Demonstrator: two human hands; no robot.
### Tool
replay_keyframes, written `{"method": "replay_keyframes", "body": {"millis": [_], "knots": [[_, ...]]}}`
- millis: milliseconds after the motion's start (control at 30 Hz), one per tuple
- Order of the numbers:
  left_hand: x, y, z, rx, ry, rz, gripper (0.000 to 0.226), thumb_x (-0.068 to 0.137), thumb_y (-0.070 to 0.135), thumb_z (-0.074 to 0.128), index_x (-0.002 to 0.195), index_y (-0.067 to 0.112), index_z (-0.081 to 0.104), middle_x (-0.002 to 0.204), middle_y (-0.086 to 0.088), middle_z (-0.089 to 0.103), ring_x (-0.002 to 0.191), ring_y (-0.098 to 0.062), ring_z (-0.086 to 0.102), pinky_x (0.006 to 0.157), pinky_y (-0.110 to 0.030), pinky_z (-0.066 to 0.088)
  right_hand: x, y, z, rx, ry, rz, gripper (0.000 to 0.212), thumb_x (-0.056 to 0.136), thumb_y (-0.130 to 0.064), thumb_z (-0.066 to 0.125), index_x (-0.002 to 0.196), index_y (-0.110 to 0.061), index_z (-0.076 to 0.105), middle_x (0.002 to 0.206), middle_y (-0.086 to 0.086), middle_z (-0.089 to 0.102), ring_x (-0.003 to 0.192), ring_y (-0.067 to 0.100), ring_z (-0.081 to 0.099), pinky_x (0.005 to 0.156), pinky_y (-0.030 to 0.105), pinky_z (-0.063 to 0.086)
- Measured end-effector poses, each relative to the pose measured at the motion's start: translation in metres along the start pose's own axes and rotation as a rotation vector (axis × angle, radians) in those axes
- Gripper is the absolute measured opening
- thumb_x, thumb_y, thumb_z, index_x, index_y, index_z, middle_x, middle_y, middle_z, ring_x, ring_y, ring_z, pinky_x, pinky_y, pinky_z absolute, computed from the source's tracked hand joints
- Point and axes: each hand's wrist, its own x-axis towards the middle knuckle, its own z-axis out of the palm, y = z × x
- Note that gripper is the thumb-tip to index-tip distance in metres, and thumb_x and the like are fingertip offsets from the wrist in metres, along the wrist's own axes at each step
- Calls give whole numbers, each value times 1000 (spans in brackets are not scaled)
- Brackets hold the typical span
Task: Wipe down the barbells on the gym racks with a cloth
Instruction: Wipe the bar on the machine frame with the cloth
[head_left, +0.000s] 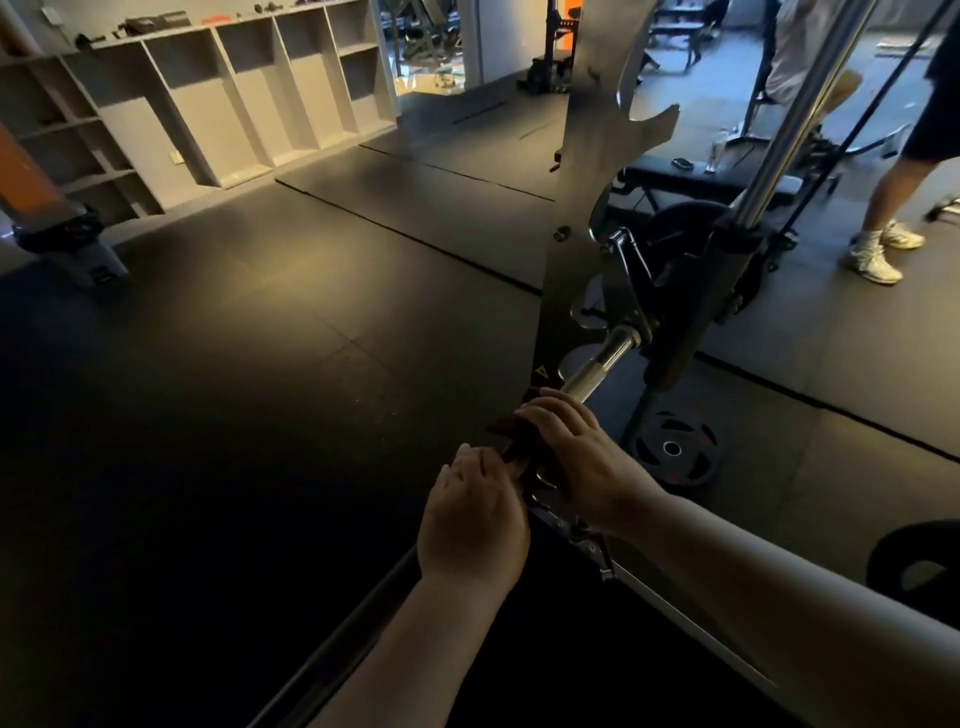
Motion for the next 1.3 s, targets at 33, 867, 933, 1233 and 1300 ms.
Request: {"method": "replay_keyframes", "body": {"millis": [33,867,933,1233,1300], "knots": [[1,-1,0,-10,8,3,42,104,31,43,140,11,45,150,-15,49,144,-23,42,119,-35,35,5,7,-6,-15,-1,9,69,92,-30,74,152,-23,41,157,-1,40,155,21,17,123,43,25],[46,27,9,-59,-66,-56,45,104,31,38,142,7,44,154,-17,43,151,-23,29,124,-36,24,21,55,-26,-57,1,-68,52,102,-50,41,148,-26,49,146,-2,48,144,18,24,117,37,25],[49,30,8,-67,-69,-59,44,105,29,37,141,7,44,153,-17,44,151,-23,30,124,-35,25,28,70,-36,-119,-19,-86,52,100,-45,54,147,-26,49,146,-2,49,143,18,28,119,39,27],[64,38,9,-49,-88,-49,49,104,34,38,145,8,41,155,-17,42,150,-23,32,124,-36,26,12,56,-2,-44,74,-39,60,97,-44,49,150,-17,48,151,3,46,153,30,19,124,43,18],[66,40,9,-51,-84,-54,47,105,34,38,143,8,43,154,-17,44,149,-23,34,123,-35,27,17,71,-11,-101,20,-92,59,97,-49,45,147,-17,50,147,4,51,150,26,28,125,48,26]]}}
